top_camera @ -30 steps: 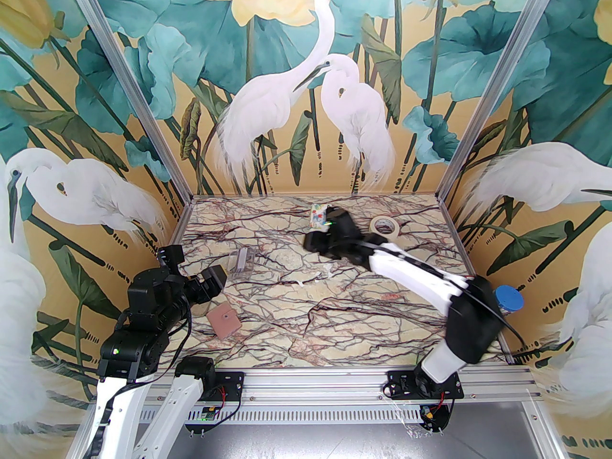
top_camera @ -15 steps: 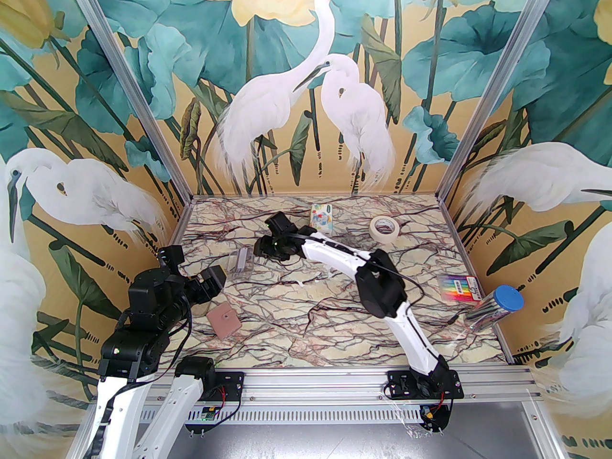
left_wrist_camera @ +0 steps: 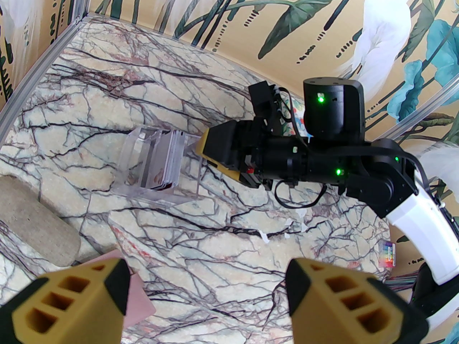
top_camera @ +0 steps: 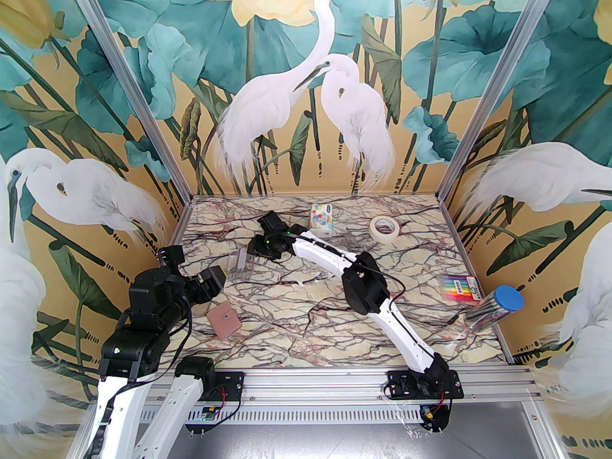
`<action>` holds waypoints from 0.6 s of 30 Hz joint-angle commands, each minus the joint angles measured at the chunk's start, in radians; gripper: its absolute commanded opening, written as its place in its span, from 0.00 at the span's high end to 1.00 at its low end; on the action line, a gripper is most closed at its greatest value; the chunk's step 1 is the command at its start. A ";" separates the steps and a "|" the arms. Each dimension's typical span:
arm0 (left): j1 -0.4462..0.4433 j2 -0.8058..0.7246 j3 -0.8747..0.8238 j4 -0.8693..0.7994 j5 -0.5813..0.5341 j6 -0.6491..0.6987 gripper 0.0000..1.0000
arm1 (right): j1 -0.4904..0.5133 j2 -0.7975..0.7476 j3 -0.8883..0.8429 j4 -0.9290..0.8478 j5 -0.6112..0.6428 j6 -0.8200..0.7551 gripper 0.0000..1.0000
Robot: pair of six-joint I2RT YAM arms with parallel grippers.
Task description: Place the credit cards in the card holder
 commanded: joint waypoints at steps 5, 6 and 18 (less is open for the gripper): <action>0.008 0.004 -0.012 0.017 0.007 0.001 0.24 | 0.011 0.064 0.090 -0.082 0.011 0.028 0.67; 0.007 0.004 -0.012 0.017 0.008 0.001 0.24 | 0.010 0.068 0.095 -0.086 0.011 0.028 0.68; 0.007 -0.002 -0.016 0.020 0.013 0.001 0.24 | 0.017 0.074 0.108 -0.122 0.040 0.028 0.81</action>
